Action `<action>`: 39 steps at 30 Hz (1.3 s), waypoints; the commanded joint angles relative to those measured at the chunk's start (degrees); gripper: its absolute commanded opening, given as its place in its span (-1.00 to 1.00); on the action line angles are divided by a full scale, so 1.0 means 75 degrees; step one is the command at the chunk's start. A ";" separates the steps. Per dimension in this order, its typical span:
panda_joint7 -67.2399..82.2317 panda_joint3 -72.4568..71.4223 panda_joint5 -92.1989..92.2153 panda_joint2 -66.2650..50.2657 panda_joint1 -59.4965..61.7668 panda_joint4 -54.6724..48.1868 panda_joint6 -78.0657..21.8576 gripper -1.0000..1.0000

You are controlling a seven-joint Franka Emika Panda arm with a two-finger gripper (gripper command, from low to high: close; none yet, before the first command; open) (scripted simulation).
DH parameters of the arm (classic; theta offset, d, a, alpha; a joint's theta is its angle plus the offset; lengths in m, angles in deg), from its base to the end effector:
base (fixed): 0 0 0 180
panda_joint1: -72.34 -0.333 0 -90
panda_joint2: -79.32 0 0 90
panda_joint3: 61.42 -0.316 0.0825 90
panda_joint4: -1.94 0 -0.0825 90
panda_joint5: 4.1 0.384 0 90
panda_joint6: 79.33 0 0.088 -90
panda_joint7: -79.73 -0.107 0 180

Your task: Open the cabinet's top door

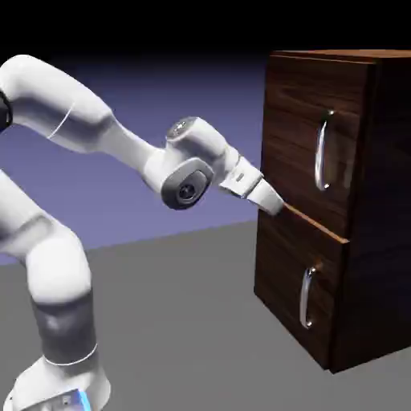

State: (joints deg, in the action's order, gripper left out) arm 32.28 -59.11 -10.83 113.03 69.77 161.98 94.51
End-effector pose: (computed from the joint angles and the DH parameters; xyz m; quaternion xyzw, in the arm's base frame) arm 0.3895 0.0102 0.4728 -0.8573 0.3205 -0.3753 0.1466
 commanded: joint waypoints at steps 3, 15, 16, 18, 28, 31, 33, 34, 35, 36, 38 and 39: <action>-0.0742 0.0343 -0.0997 0.0155 -0.0279 -0.0142 -0.0025 0.00; -0.3707 0.1714 -0.4985 0.0777 -0.1397 -0.0710 -0.0125 0.00; -0.3954 0.1828 -0.5317 0.0829 -0.1490 -0.0758 -0.0133 0.00; -0.4448 0.2057 -0.5982 0.0932 -0.1676 -0.0852 -0.0150 0.00; -0.6919 0.3199 -0.9305 0.1450 -0.2607 -0.1326 -0.0233 0.00; -0.7660 0.3542 -1.0302 0.1606 -0.2887 -0.1468 -0.0258 0.00; -0.8154 0.3770 -1.0966 0.1709 -0.3073 -0.1562 -0.0275 0.00; -0.8401 0.3885 -1.1298 0.1761 -0.3166 -0.1610 -0.0283 0.00; -0.8648 0.3999 -1.1631 0.1813 -0.3259 -0.1657 -0.0291 0.00; -0.8895 0.4113 -1.1963 0.1865 -0.3352 -0.1704 -0.0300 0.00; -0.9390 0.4342 -1.2628 0.1968 -0.3538 -0.1799 -0.0316 0.00; -0.9637 0.4456 -1.2960 0.2020 -0.3632 -0.1846 -0.0325 0.00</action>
State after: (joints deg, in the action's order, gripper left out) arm -40.00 -25.70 -108.02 128.18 42.54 148.13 92.08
